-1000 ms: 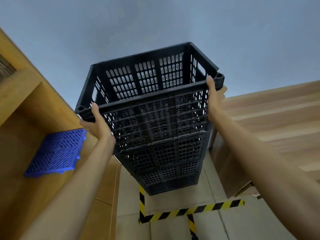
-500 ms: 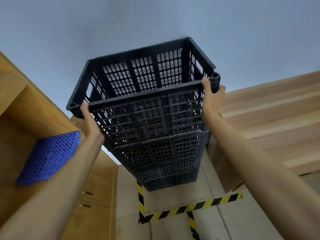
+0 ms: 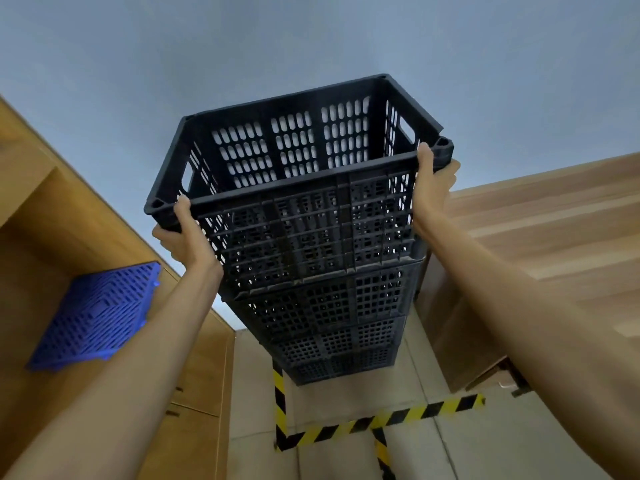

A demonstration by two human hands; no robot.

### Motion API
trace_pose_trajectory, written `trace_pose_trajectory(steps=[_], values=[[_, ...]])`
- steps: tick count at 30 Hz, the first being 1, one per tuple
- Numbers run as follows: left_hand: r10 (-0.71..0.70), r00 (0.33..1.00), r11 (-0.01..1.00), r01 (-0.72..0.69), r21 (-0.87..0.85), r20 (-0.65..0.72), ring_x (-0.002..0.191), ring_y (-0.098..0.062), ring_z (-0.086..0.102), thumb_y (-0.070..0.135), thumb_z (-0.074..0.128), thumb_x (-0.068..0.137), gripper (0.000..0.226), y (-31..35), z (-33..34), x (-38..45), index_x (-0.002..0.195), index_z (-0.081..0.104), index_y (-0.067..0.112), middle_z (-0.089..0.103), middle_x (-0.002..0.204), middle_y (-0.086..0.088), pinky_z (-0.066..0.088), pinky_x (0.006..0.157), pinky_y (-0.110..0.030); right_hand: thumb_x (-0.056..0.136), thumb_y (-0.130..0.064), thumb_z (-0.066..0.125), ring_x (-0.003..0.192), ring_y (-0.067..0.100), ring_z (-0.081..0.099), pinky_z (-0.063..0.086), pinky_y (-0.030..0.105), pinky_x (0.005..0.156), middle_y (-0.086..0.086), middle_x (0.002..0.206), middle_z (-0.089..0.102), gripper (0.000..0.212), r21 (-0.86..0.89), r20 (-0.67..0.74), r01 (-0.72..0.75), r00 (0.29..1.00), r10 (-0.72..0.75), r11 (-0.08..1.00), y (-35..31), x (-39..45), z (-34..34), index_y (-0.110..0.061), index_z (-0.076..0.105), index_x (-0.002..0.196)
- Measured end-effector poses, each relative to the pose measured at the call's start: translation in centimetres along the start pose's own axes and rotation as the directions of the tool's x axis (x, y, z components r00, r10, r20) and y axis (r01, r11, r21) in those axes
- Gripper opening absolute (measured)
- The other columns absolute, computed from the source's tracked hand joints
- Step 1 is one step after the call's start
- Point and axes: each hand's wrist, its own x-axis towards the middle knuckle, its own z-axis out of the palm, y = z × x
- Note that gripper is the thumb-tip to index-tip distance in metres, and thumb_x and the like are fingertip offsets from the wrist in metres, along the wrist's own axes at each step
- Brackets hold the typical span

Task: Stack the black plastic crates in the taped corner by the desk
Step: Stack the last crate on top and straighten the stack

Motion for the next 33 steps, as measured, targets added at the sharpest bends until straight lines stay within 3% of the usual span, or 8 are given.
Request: trace_pose_trajectory(steps=[3,6,12,15,20,24,30,33], values=[[0.019,0.999,1.000,-0.018,0.020,-0.038,0.121,-0.015,0.042,0.052,0.055,0.090,0.073,0.1,0.4,-0.5,0.147,0.029,0.014,0.038,0.148,-0.003,0.031,0.089,-0.028,0.084,-0.062,0.050,0.118,0.031,0.047,0.040,0.048,0.102,0.003,0.123,0.045,0.066,-0.007,-0.011,0.006,1.000,-0.006,1.000,0.0,0.2,0.0,-0.017,0.041,0.131],[0.024,0.999,1.000,-0.024,0.014,-0.028,0.113,-0.011,0.040,0.055,0.056,0.088,0.073,-0.3,0.1,-0.5,0.145,0.031,0.017,0.042,0.139,0.000,0.033,0.091,-0.029,0.085,-0.060,0.053,0.118,0.030,0.046,0.039,0.046,0.101,0.003,0.122,0.045,0.063,0.013,0.014,0.004,1.000,-0.004,1.000,0.2,0.2,-0.3,-0.016,0.042,0.130],[0.044,0.999,0.999,-0.044,-0.018,-0.002,0.120,-0.015,0.050,0.063,0.057,0.077,0.076,-0.7,-0.8,0.2,0.136,0.036,0.020,0.047,0.130,0.005,0.044,0.102,-0.038,0.083,-0.056,0.060,0.106,0.019,0.053,0.039,0.030,0.085,0.003,0.116,0.054,0.055,0.098,0.018,0.033,0.999,-0.035,0.995,1.0,-1.2,-1.2,-0.017,0.049,0.120],[0.043,0.999,0.999,-0.042,-0.032,0.014,0.124,-0.018,0.052,0.069,0.056,0.070,0.088,-0.5,-1.5,0.5,0.139,0.036,0.019,0.051,0.137,0.001,0.045,0.103,-0.038,0.082,-0.057,0.060,0.106,0.018,0.054,0.040,0.030,0.083,0.000,0.113,0.056,0.049,0.113,-0.027,0.035,0.999,-0.032,0.993,1.5,-2.4,-1.1,-0.022,0.049,0.114],[0.019,1.000,0.999,-0.018,-0.036,0.007,0.120,-0.016,0.055,0.070,0.058,0.068,0.085,-0.3,-1.8,0.7,0.135,0.040,0.021,0.054,0.133,0.001,0.046,0.104,-0.043,0.083,-0.056,0.059,0.110,0.021,0.052,0.037,0.031,0.082,0.002,0.116,0.054,0.051,0.107,-0.016,0.037,0.999,-0.035,0.994,1.5,-2.5,-1.4,-0.020,0.048,0.117],[0.038,0.999,0.999,-0.038,-0.025,0.024,0.112,-0.009,0.051,0.057,0.057,0.084,0.066,-0.9,-1.0,1.1,0.134,0.039,0.018,0.051,0.124,0.007,0.042,0.104,-0.034,0.082,-0.056,0.059,0.111,0.024,0.051,0.041,0.034,0.087,0.001,0.114,0.051,0.055,0.104,-0.029,0.034,0.999,-0.032,0.994,1.4,-1.9,-1.0,-0.019,0.048,0.120],[0.018,0.999,1.000,-0.018,-0.003,0.040,0.108,-0.009,0.039,0.052,0.054,0.090,0.075,0.0,0.2,0.8,0.148,0.026,0.013,0.037,0.118,0.008,0.035,0.095,-0.029,0.081,-0.061,0.057,0.113,0.026,0.049,0.042,0.040,0.094,0.003,0.119,0.047,0.062,0.053,0.051,0.007,0.999,-0.009,0.999,0.5,-0.1,-0.8,-0.019,0.044,0.125],[0.017,0.998,1.000,-0.018,0.012,0.059,0.111,-0.009,0.038,0.054,0.055,0.089,0.074,0.0,-0.1,0.7,0.146,0.027,0.016,0.036,0.122,0.008,0.035,0.101,-0.031,0.081,-0.061,0.057,0.114,0.025,0.049,0.041,0.039,0.093,0.003,0.119,0.047,0.063,0.056,0.066,0.011,0.998,-0.015,0.998,0.7,0.1,-0.9,-0.019,0.044,0.126]])
